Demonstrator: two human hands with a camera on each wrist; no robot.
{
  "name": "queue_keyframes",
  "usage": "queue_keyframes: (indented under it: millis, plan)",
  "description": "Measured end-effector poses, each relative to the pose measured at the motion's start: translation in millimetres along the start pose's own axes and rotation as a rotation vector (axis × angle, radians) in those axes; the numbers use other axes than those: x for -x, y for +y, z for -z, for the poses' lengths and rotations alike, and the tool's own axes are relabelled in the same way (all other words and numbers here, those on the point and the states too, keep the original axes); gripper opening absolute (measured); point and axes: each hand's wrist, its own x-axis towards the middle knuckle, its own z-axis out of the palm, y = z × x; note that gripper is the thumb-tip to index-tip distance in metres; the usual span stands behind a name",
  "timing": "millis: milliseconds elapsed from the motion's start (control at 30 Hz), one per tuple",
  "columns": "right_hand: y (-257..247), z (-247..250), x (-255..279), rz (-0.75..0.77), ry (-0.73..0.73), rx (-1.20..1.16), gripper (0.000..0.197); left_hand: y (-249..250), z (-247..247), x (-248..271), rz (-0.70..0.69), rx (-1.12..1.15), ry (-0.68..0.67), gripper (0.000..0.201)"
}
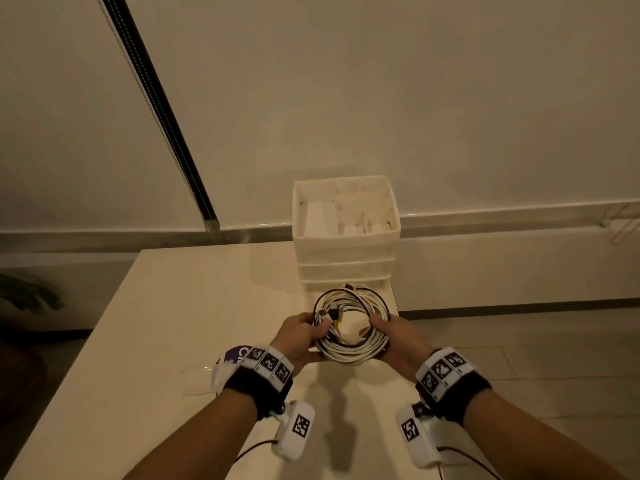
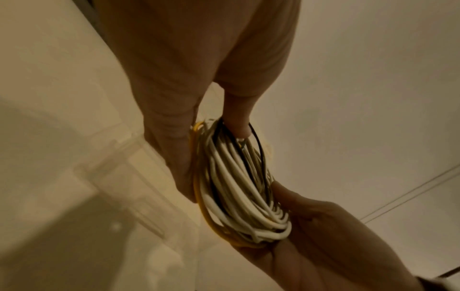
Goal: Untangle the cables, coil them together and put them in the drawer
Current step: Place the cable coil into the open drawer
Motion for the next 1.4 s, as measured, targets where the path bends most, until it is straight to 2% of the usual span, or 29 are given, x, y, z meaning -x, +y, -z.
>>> queue_keyframes:
  millis: [233, 367, 433, 567, 700, 733, 800, 867, 1000, 1067, 1133, 1200, 1233, 1300, 1400]
  plan:
    - [-23, -11, -65, -0.176, 0.110, 0.007, 0.016, 18, 3, -88, 0.099, -0.146, 0.035, 0.017]
    - [-26, -8, -99, -0.266, 0.166, 0.036, 0.012, 6, 9, -138, 0.079, -0.271, 0.105, 0.014]
    - [-26, -5, -112, -0.331, 0.165, 0.087, 0.013, -2, 8, -159, 0.074, -0.351, 0.109, 0.022]
    - [-26, 2, -132, -0.399, 0.150, 0.198, 0.021, 2, 1, -169, 0.082, -0.505, 0.109, 0.039]
    - [-28, 4, -143, -0.425, 0.148, 0.264, 0.012, 4, -5, -173, 0.067, -0.654, 0.132, 0.028]
    - [-30, 1, -145, -0.431, 0.171, 0.372, 0.013, 4, -7, -173, 0.038, -0.723, 0.149, 0.027]
    - [-25, -4, -147, -0.363, 0.181, 0.716, 0.027, 1, -10, -172, -0.075, -0.910, 0.184, 0.028]
    - [-23, -10, -149, -0.312, 0.179, 0.936, 0.033, -2, -13, -171, -0.185, -1.002, 0.203, 0.030]
    - [-17, -5, -161, -0.236, 0.114, 1.294, 0.035, -8, -16, -165, -0.192, -1.097, 0.188, 0.051]
    - [-23, -1, -158, -0.231, 0.109, 1.305, 0.038, -4, -16, -157, -0.177, -1.228, 0.178, 0.053]
    - [-31, 7, -153, -0.154, 0.144, 1.386, 0.039, 2, -13, -146, -0.268, -1.357, 0.240, 0.044]
    - [-35, 14, -147, 0.082, 0.233, 1.485, 0.037, 3, -6, -138, -0.460, -1.451, 0.330, 0.034]
    - [-34, 17, -145, 0.218, 0.283, 1.487, 0.035, -1, -3, -137, -0.565, -1.475, 0.327, 0.034]
    - [-29, 16, -145, 0.384, 0.326, 1.414, 0.032, -15, 2, -142, -0.706, -1.466, 0.210, 0.044]
    - [-18, 10, -150, 0.402, 0.308, 1.262, 0.029, -35, 10, -153, -0.699, -1.438, 0.069, 0.059]
